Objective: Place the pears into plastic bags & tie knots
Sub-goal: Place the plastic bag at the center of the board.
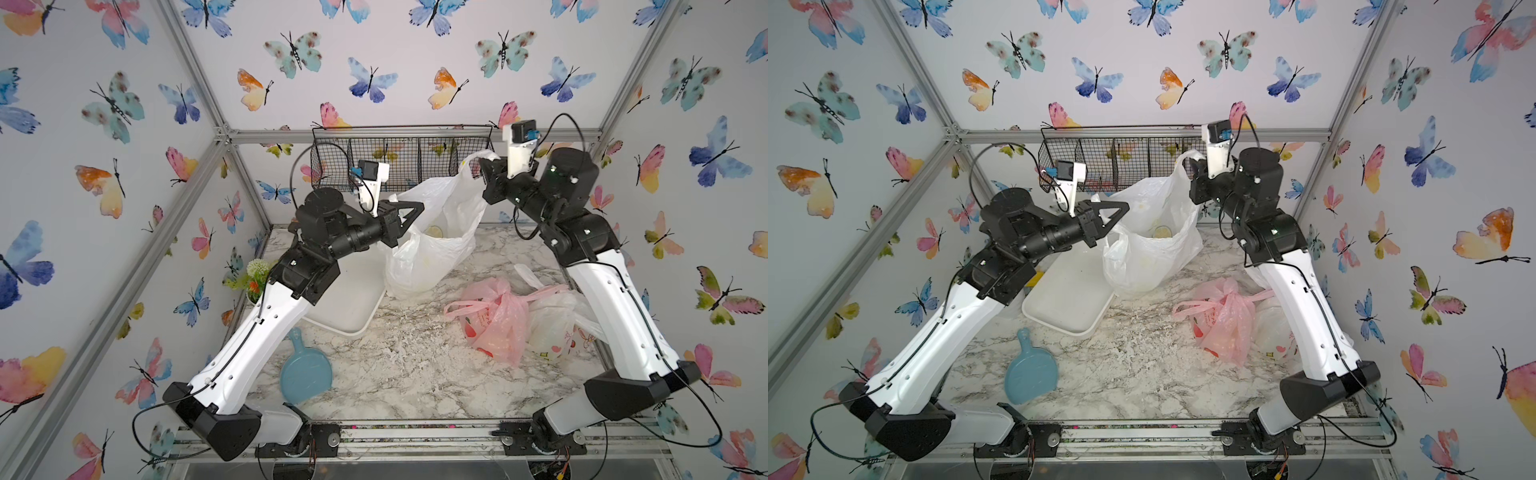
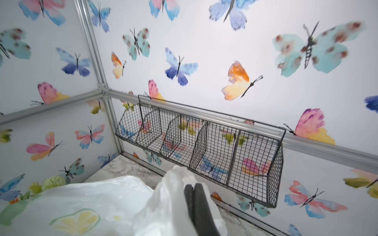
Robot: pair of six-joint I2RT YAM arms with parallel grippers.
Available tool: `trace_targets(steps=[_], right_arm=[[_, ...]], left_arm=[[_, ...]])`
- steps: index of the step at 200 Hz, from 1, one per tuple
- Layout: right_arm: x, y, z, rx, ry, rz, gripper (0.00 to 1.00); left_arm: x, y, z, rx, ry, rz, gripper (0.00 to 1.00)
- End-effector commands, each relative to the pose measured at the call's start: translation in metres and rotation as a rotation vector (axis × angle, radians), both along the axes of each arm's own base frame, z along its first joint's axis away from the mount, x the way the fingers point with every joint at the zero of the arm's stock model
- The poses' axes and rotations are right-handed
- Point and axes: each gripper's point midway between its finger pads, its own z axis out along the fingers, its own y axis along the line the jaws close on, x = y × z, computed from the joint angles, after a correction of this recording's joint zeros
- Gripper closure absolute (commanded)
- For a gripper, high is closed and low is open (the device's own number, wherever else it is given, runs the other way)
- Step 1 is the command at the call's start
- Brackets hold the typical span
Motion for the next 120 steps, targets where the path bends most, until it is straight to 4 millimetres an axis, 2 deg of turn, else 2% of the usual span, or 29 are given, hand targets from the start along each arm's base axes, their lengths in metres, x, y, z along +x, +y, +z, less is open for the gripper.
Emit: trace_targets(steps=[1,20,40,61,73,90,101,111,120], right_arm=[[0.001,0.008,-0.026,0.066,0.123,0.010,0.98],[-0.006,0.012,-0.038,0.087,0.179,0.047,0.98],[-0.009,0.020,-0.060,0.114,0.266,0.089,0.98],[-0.015,0.018,-0.085,0.115,0.355,0.082,0.98],[-0.016,0.008,-0.107,0.103,0.387,0.027,0.96],[-0.014,-0.001,-0.149,0.048,0.420,-0.029,0.94],[-0.014,-0.002,-0.169,0.017,0.453,-0.035,0.93],[-0.014,0.000,-0.177,0.002,0.478,-0.030,0.91],[-0.014,0.002,-0.178,-0.002,0.489,-0.020,0.88]], left_arm=[[0.004,-0.001,-0.027,0.119,0.052,-0.030,1.00],[0.015,-0.004,-0.033,0.135,0.084,-0.042,1.00],[0.031,-0.003,-0.042,0.153,0.119,-0.025,1.00],[0.034,-0.003,-0.048,0.142,0.145,-0.024,1.00],[0.032,-0.006,-0.060,0.133,0.173,-0.047,1.00],[0.033,-0.009,-0.096,0.148,0.237,-0.065,0.99],[0.037,-0.008,-0.115,0.161,0.284,-0.058,1.00],[0.037,-0.007,-0.117,0.164,0.295,-0.057,1.00],[0.033,-0.007,-0.109,0.153,0.286,-0.061,0.99]])
